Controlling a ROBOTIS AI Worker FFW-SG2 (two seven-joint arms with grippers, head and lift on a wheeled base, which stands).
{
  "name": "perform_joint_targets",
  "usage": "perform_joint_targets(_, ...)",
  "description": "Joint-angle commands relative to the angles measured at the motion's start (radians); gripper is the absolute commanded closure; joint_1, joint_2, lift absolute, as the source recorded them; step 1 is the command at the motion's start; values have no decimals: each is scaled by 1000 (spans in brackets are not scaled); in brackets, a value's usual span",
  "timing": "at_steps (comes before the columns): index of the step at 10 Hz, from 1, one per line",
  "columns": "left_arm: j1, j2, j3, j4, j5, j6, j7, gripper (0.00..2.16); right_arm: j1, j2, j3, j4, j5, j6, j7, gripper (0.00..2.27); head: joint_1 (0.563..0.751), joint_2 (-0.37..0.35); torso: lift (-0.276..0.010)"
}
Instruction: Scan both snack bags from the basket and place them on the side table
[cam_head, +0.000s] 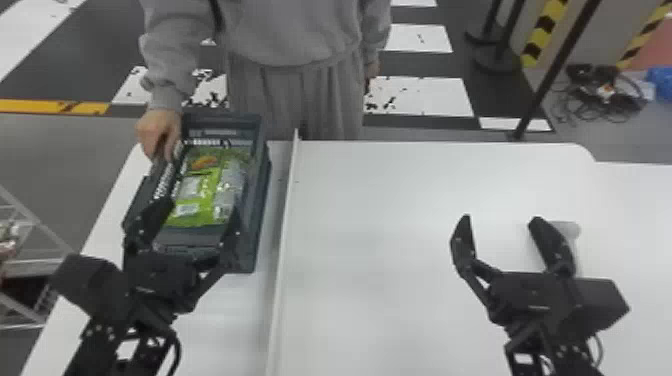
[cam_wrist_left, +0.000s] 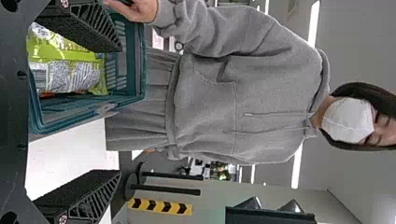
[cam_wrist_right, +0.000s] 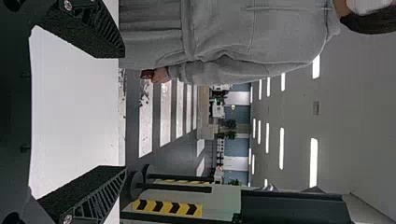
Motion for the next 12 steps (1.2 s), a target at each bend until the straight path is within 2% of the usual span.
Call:
perform_joint_targets(1, 0, -3, 0, -1, 5, 0, 4, 63, -1, 1, 0, 0, 0, 0, 0, 70, 695, -9, -75)
perform_joint_targets(2, 0, -3, 0, 1, 5, -25, 8, 63, 0, 1, 0, 2, 0, 0, 0, 70, 695, -9, -75)
perform_joint_targets(4, -8, -3, 0, -1, -27, -34, 31, 63, 0, 1, 0, 0, 0, 0, 0, 73, 695, -6, -75)
perform_joint_targets(5, -26, -3, 5, -2, -43, -25, 48, 63, 4, 1, 2, 0, 0, 0, 0, 73, 695, -3, -75)
perform_joint_targets(7, -81, -3, 29, -1, -43, 21, 48, 63, 10, 1, 5, -3, 2, 0, 0, 73, 695, 12, -75)
perform_joint_targets(9, -150, -3, 54, -1, -37, 169, 39, 60, 14, 1, 5, -9, 2, 0, 0, 73, 695, 28, -75)
perform_joint_targets(10, -199, -3, 71, 2, -35, 316, 43, 60, 14, 1, 5, -11, 2, 0, 0, 73, 695, 37, -75)
perform_joint_targets(12, -305, -3, 98, 18, -43, 534, 34, 56, 14, 1, 3, -9, 3, 6, 0, 73, 695, 55, -75)
